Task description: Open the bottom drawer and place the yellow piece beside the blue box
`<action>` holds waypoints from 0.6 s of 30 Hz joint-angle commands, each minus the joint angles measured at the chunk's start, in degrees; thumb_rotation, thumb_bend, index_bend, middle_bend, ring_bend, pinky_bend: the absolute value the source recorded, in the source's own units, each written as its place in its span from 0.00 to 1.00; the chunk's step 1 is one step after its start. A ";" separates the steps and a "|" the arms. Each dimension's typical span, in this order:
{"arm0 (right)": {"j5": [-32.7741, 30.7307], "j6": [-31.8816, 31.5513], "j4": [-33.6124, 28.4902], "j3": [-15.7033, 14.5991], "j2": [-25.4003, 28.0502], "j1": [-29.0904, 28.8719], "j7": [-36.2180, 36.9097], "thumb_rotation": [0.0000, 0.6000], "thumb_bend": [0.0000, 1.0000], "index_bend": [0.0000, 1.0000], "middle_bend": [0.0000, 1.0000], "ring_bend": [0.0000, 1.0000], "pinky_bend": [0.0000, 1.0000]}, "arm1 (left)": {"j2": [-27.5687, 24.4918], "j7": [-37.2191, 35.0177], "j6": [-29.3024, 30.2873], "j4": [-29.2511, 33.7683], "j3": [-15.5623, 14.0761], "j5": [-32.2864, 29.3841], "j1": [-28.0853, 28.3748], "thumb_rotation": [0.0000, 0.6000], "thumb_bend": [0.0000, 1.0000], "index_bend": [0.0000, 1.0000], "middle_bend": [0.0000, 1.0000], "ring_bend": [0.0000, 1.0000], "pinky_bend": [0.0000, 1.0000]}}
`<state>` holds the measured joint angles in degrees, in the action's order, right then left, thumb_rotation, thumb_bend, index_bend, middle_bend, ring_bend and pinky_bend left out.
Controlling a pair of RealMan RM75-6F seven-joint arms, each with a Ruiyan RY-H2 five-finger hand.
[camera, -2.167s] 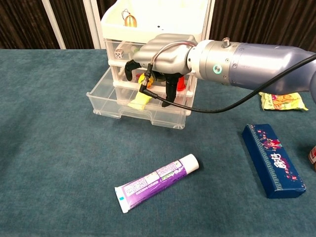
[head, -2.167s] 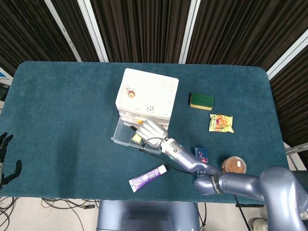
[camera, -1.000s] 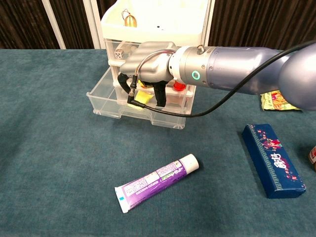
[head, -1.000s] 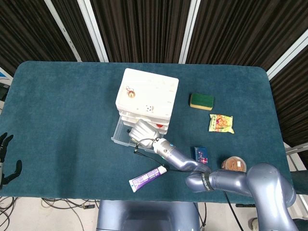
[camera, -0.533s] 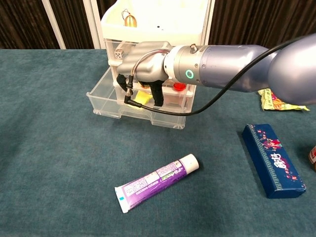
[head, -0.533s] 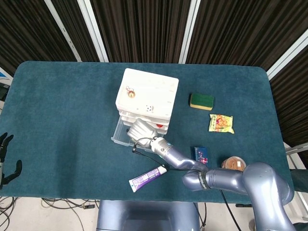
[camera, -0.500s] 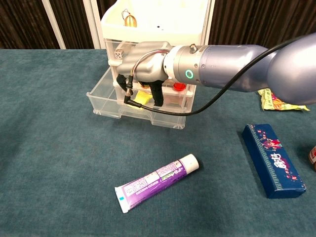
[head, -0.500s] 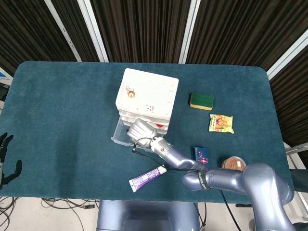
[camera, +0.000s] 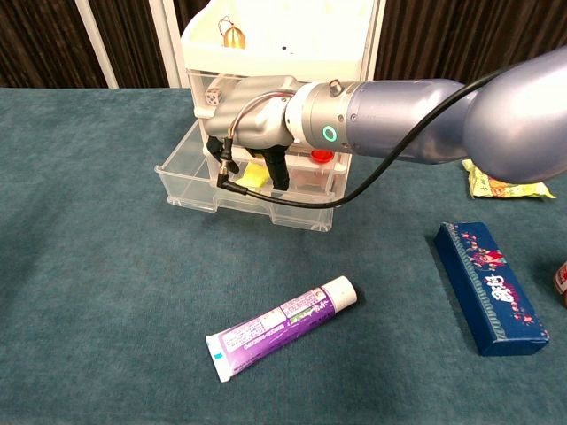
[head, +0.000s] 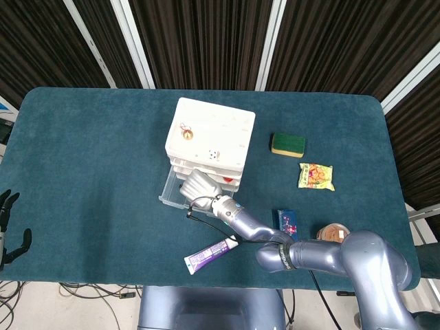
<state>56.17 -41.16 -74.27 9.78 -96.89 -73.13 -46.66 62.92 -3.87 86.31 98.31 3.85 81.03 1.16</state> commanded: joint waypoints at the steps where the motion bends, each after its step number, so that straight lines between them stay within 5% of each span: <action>1: -0.71 -0.15 0.13 -0.17 -0.21 -0.32 -0.37 1.00 0.23 0.45 1.00 1.00 1.00 | 0.00 0.00 0.02 -0.01 0.01 0.00 0.00 1.00 0.48 0.07 0.00 0.00 0.00; 18: -2.76 -0.39 0.70 -1.08 -0.67 -1.87 -1.11 1.00 0.19 0.47 1.00 1.00 1.00 | -0.10 -0.08 -0.10 0.09 -0.07 0.00 0.01 1.00 0.48 0.07 0.00 0.00 0.00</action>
<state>53.42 -41.54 -73.58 8.70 -97.56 -75.00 -47.78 62.82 -3.95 86.21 98.39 3.78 81.04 1.17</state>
